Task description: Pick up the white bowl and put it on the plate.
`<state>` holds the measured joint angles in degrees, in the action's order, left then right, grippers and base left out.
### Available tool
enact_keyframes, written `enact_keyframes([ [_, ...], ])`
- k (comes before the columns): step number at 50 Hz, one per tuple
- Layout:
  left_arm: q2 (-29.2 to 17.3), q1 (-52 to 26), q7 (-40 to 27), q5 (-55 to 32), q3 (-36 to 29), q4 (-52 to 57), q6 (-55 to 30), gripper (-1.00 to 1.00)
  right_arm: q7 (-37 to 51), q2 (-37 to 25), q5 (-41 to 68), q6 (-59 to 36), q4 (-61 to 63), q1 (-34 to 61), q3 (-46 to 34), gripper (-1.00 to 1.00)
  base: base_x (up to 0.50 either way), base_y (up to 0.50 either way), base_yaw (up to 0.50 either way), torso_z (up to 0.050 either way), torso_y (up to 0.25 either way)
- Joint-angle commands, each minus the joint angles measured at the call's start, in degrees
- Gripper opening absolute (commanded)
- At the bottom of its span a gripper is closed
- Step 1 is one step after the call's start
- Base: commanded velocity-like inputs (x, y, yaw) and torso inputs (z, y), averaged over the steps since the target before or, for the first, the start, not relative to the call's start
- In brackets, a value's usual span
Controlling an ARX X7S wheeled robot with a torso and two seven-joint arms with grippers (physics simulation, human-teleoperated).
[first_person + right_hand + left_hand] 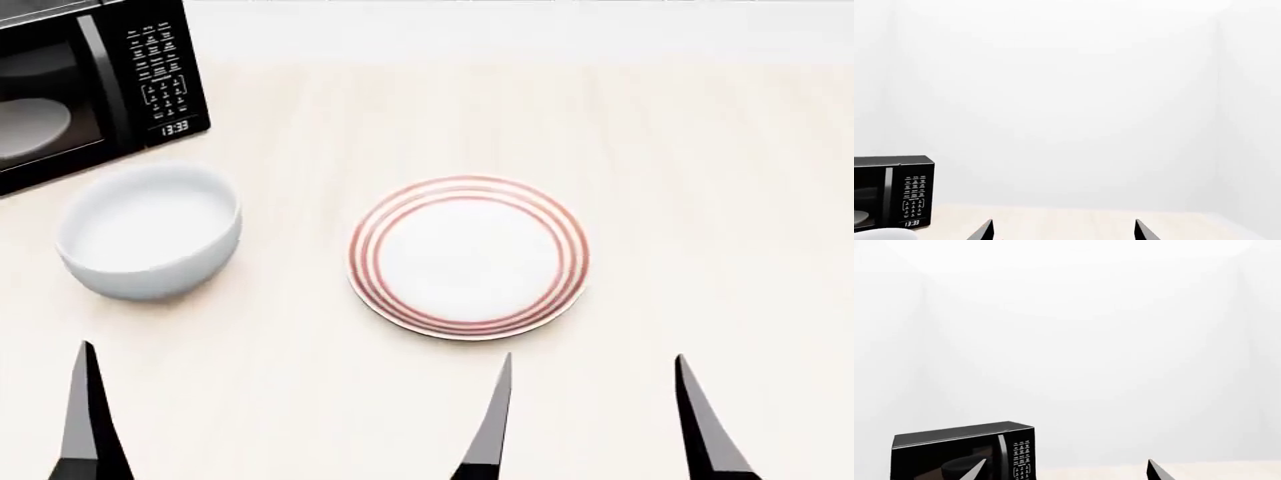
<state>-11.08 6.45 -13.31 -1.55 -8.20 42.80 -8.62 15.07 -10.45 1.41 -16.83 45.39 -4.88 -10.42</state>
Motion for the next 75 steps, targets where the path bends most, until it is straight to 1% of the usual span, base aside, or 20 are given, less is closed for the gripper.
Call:
enact_keyframes([
  [1, -0.5, -0.1, -0.4, -0.3, -0.3, -0.2, 0.2, 1.00, 0.6, -0.5, 0.2, 0.2, 0.1, 0.1, -0.2, 1.00, 0.39, 0.00, 0.00, 0.000, 0.000],
  [37, -1.7, 0.0, -1.9, -0.7, -1.3, -0.3, 0.4, 1.00, 2.0, -1.8, 0.8, 0.3, 0.0, 0.2, -1.2, 1.00, 0.39, 0.00, 0.00, 0.000, 0.000],
  [46, -2.0, -0.1, -2.3, -0.8, -1.4, 0.0, -0.2, 1.00, 2.7, -2.3, 0.8, 0.7, -0.1, 0.3, -1.7, 1.00, 0.02, 0.00, 0.00, 0.000, 0.002],
  [51, -2.3, -0.6, -2.2, -2.0, -1.5, 3.5, -4.9, 1.00, 2.6, -2.6, 1.4, 1.0, -0.7, 0.3, -2.1, 1.00, 0.00, 0.00, 0.00, 0.000, 0.000],
  [52, -10.9, -9.2, -10.8, -10.5, 7.0, 12.1, -13.5, 1.00, 2.9, -2.8, 1.0, 1.7, -1.1, -0.6, -2.1, 1.00, 0.00, 0.00, 0.00, 0.000, 0.000],
  [53, -19.5, -17.7, -19.4, -19.1, 14.2, 12.1, -22.1, 1.00, 2.9, -2.9, 1.0, 1.7, -1.1, -0.6, -2.2, 1.00, 0.00, 0.00, 0.00, 0.000, 0.000],
  [54, -28.1, -26.3, -28.0, -27.7, 14.3, 12.3, -30.7, 1.00, 3.1, -2.9, 1.0, 1.7, -1.1, -0.6, -2.2, 1.00, 0.00, 0.00, 0.00, 0.000, 0.000],
  [55, -35.0, -34.9, -36.6, -36.3, 14.2, 11.9, -39.3, 1.00, 3.2, -3.0, 0.9, 1.8, -1.2, -0.6, -2.3, 1.00, 0.00, 0.00, 0.00, 0.000, 0.000],
  [56, -35.2, -40.4, -38.1, -44.9, 14.2, 11.5, -43.3, 1.00, 3.2, -3.0, 1.0, 1.8, -1.3, -0.5, -2.3, 1.00, 0.00, 0.00, 0.00, 0.000, 0.000],
  [59, -35.6, -41.4, -38.1, -70.7, 13.9, 10.0, -43.8, 1.00, 3.5, -3.2, 1.1, 1.7, -1.0, -0.5, -2.4, 1.00, 0.00, 0.00, 0.00, 0.000, 0.000],
  [60, -35.7, -41.9, -38.2, -73.7, 13.7, 9.3, -44.0, 1.00, 3.5, -3.3, 1.2, 1.7, -1.0, -0.6, -2.3, 1.00, 0.00, 0.00, 0.00, 0.000, 0.000],
  [65, -36.8, -46.2, -40.0, -77.6, 12.5, 6.9, -45.7, 1.00, 3.9, -3.6, 1.3, 1.9, -1.1, -0.7, -2.5, 1.00, 0.00, 0.00, 0.00, 0.000, 0.000],
  [69, -36.8, -48.6, -41.5, -79.9, 11.7, 3.9, -46.4, 1.00, 4.1, -3.8, 1.6, 1.8, -0.9, -0.6, -2.4, 1.00, 0.00, 0.00, 0.00, 0.000, 0.000],
  [75, -37.5, -52.1, -41.3, -82.1, 10.2, -0.4, -47.9, 1.00, 4.4, -4.1, 1.9, 2.0, -1.1, -0.6, -2.4, 1.00, 0.00, 0.00, 0.00, 0.000, 0.000],
])
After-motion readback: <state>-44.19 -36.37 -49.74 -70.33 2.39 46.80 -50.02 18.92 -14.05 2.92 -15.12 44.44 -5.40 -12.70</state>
